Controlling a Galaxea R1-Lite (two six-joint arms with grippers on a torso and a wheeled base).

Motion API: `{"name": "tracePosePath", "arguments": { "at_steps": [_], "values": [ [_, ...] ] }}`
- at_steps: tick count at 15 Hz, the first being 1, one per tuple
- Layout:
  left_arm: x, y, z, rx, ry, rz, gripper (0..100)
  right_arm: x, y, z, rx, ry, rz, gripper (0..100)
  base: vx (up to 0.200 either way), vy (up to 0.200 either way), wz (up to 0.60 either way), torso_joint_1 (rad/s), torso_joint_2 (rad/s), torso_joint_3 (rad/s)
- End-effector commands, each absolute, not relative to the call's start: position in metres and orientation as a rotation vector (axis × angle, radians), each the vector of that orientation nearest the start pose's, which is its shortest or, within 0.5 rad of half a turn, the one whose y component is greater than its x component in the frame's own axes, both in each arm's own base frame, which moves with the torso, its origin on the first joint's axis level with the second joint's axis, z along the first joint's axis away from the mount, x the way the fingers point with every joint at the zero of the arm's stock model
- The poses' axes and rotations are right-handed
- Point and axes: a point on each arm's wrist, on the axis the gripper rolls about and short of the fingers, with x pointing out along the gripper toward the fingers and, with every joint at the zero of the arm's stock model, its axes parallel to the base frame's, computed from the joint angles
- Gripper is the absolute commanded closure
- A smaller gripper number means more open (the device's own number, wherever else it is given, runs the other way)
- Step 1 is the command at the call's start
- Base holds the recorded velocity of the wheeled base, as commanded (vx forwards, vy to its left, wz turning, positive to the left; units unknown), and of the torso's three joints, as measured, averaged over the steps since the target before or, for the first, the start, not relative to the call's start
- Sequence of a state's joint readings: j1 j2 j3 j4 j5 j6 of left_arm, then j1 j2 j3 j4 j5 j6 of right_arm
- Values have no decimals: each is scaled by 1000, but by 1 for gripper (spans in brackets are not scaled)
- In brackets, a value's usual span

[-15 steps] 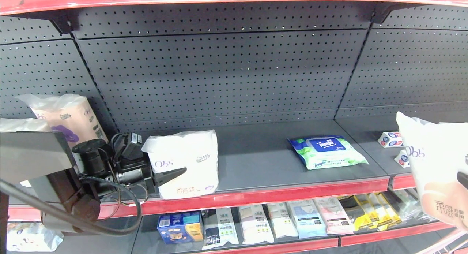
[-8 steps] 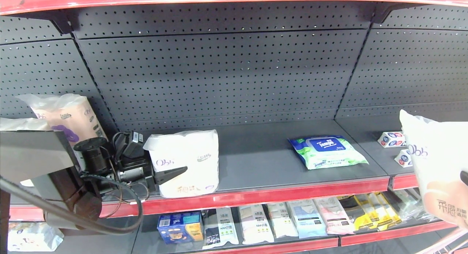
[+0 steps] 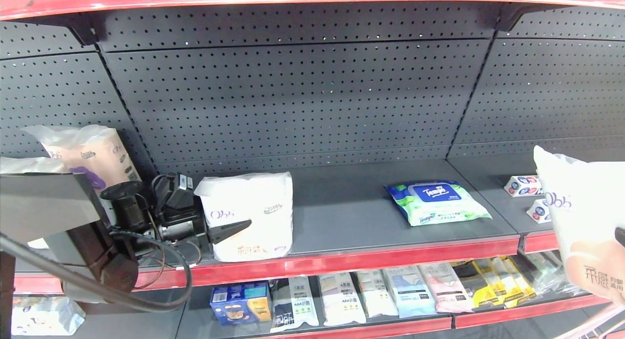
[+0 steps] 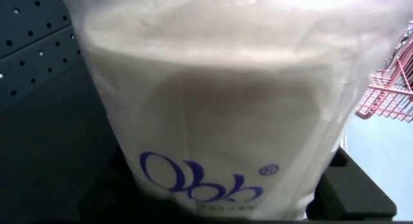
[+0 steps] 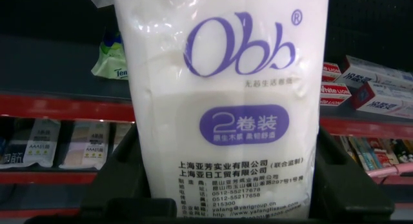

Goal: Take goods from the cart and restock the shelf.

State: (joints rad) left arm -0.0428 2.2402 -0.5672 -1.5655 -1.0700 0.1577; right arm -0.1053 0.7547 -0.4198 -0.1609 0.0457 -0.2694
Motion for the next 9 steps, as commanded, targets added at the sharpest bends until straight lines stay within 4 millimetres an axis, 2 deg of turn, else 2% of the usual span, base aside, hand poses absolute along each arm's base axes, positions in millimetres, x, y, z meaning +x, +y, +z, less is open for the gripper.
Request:
{"name": "tracePosePath", "arguments": {
  "at_steps": [1,9],
  "values": [
    [337,-34,48,104,-15,-1110,100,73,-7,201,-255,187,-35,100,0,0,0,0,0,0],
    [336,-34,48,96,-8,-1102,100,74,-7,199,-256,196,-43,100,0,0,0,0,0,0]
  ]
}}
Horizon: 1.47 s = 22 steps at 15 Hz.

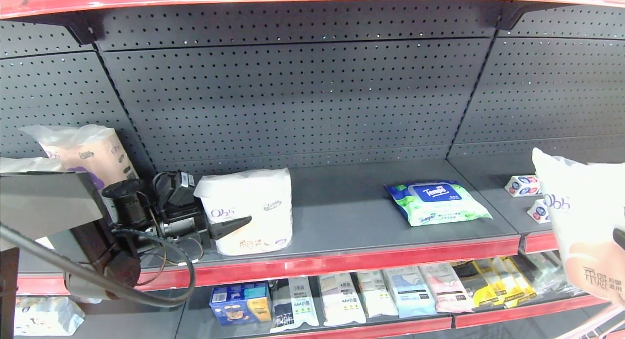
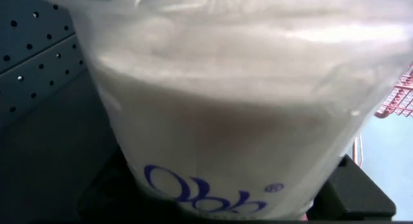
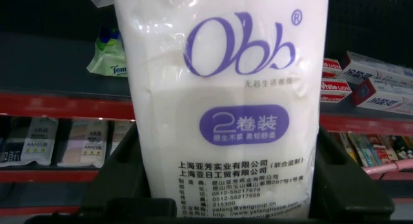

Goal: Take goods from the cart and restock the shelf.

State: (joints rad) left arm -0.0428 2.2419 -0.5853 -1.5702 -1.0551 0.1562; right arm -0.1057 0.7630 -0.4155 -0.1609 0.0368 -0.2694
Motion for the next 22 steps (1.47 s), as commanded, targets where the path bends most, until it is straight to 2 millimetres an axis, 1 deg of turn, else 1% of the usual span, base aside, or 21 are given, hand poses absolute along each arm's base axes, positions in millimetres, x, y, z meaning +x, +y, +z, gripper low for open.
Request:
{"name": "tracePosePath", "arguments": {
  "at_steps": [1,4,12,15,22],
  "values": [
    [335,-34,47,95,-7,-1108,100,74,-7,199,-256,198,-43,100,0,0,0,0,0,0],
    [331,-34,50,87,-1,-1110,100,74,-7,200,-256,195,-43,100,0,0,0,0,0,0],
    [331,-34,50,76,5,-1114,100,74,-7,200,-256,193,-43,100,0,0,0,0,0,0],
    [330,-34,48,80,0,-1162,100,74,-7,201,-256,190,-44,100,0,0,0,0,0,0],
    [332,-34,48,83,-4,-1153,100,74,-7,200,-256,193,-43,100,0,0,0,0,0,0]
  ]
}}
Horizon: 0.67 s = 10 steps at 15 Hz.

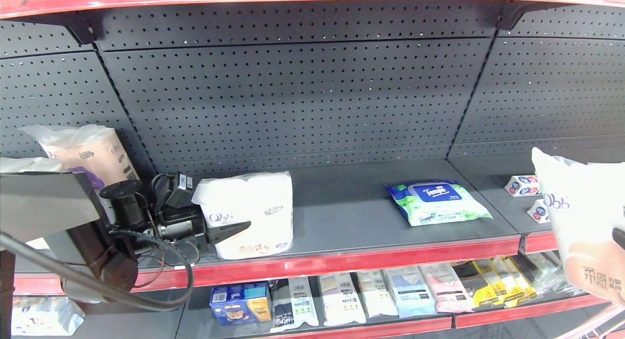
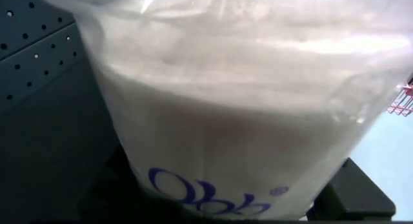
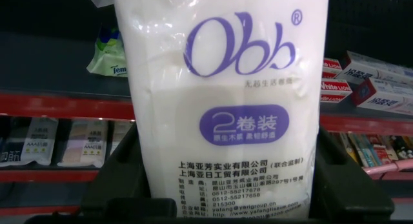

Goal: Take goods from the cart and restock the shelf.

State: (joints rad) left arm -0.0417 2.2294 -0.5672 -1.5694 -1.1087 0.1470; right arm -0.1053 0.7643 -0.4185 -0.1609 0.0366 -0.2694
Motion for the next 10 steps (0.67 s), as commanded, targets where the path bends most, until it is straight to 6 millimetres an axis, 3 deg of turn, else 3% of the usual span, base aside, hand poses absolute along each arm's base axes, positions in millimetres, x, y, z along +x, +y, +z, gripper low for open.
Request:
{"name": "tracePosePath", "arguments": {
  "at_steps": [1,10],
  "values": [
    [332,-34,48,83,-4,-1153,100,74,-7,201,-256,192,-44,100,0,0,0,0,0,0],
    [331,-34,48,74,5,-1151,100,73,-7,200,-257,191,-51,100,0,0,0,0,0,0]
  ]
}}
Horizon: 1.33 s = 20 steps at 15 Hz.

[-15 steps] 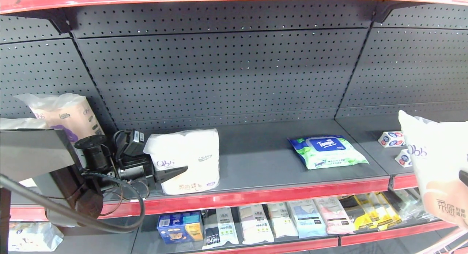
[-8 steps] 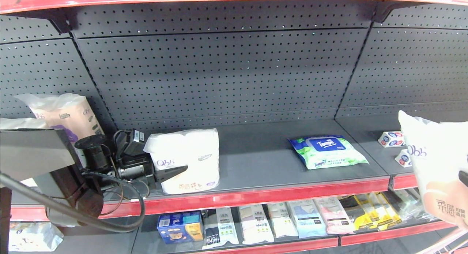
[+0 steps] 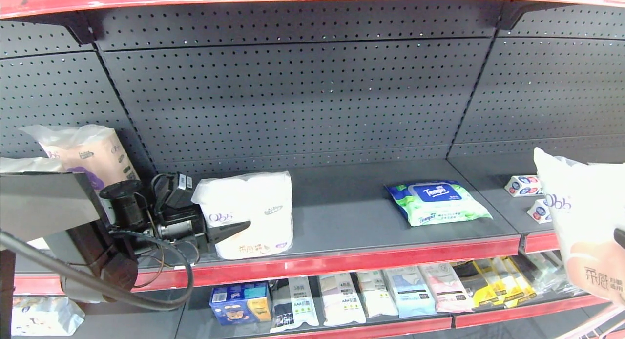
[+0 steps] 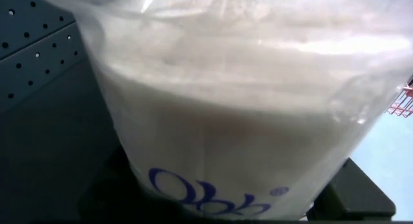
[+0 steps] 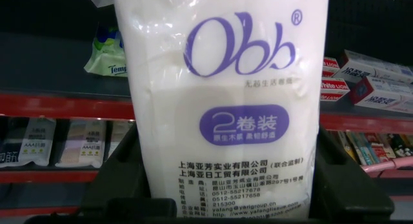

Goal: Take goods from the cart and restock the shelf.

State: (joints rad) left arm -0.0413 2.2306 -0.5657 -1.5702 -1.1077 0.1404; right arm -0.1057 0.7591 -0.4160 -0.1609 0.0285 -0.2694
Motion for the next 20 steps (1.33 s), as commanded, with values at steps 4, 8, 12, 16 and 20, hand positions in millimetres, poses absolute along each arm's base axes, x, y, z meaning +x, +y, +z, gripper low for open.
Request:
{"name": "tracePosePath", "arguments": {
  "at_steps": [4,8,12,16,20],
  "values": [
    [331,-34,47,75,6,-1152,0,73,-7,202,-257,187,-52,100,0,0,0,0,0,0],
    [331,-34,48,70,6,-1153,0,72,-7,202,-257,184,-52,100,0,0,0,0,0,0],
    [323,-34,56,64,6,-1152,0,72,-7,202,-257,184,-52,100,0,0,0,0,0,0],
    [302,-28,61,26,50,-1138,0,73,-7,203,-258,181,-53,100,0,0,0,0,0,0],
    [305,-16,63,62,20,-1109,0,71,-7,204,-258,172,-54,100,0,0,0,0,0,0]
  ]
}}
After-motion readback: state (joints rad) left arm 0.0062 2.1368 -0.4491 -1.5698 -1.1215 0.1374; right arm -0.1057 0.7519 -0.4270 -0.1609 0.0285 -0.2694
